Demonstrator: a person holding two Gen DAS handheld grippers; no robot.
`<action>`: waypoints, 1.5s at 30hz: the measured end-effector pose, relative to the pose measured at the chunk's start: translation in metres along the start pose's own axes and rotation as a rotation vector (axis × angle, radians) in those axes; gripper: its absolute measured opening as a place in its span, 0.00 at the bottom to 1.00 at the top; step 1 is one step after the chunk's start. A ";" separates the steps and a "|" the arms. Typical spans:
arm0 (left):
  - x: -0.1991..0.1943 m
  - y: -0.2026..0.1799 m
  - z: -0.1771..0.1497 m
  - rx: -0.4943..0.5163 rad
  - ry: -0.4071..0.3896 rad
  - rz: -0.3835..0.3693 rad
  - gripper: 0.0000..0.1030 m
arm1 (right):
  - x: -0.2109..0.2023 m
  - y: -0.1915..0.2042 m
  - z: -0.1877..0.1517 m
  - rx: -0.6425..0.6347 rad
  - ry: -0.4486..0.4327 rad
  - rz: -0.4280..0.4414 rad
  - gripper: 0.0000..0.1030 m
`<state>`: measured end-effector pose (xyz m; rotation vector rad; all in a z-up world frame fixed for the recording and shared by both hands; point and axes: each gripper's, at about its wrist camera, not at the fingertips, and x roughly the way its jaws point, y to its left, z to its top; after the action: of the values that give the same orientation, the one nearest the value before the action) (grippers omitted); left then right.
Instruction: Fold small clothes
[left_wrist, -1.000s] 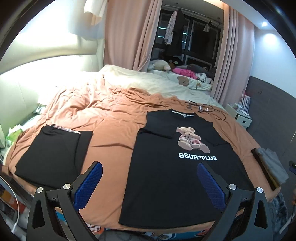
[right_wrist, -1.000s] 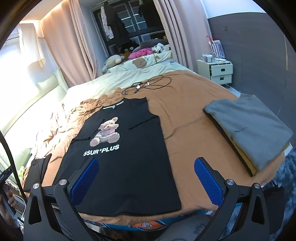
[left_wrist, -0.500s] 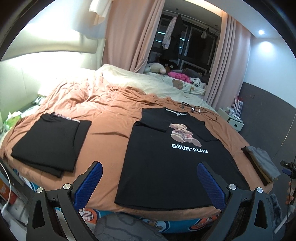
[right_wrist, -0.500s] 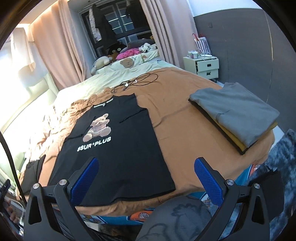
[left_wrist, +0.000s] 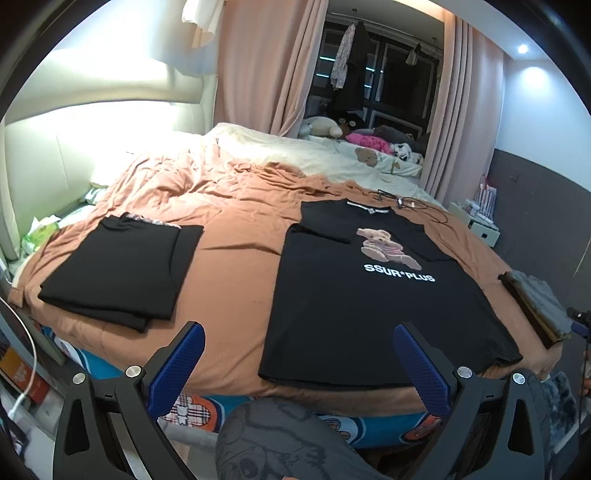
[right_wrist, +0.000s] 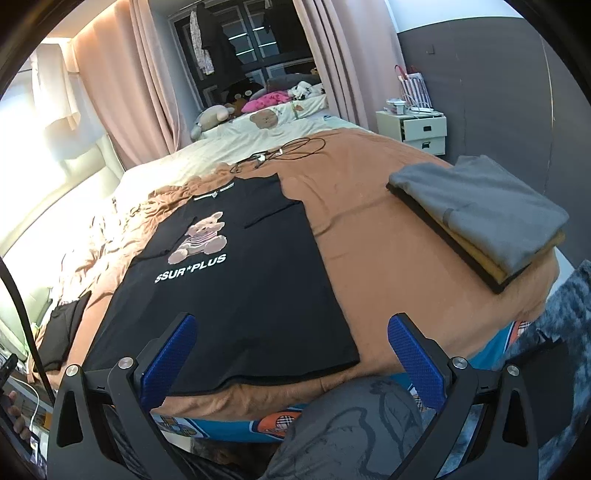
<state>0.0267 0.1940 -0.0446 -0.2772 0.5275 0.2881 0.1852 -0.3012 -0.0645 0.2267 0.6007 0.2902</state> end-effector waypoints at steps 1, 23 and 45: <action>-0.001 0.001 -0.002 -0.003 -0.001 -0.008 1.00 | 0.000 0.000 -0.001 -0.003 0.001 0.000 1.00; 0.081 0.022 -0.028 -0.025 0.105 -0.104 0.99 | 0.059 -0.014 0.003 0.016 0.096 -0.007 1.00; 0.162 0.091 -0.046 -0.383 0.347 -0.119 0.56 | 0.125 -0.077 0.000 0.200 0.266 0.143 0.73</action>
<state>0.1094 0.2943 -0.1852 -0.7368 0.7943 0.2247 0.2992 -0.3313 -0.1524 0.4295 0.8804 0.4025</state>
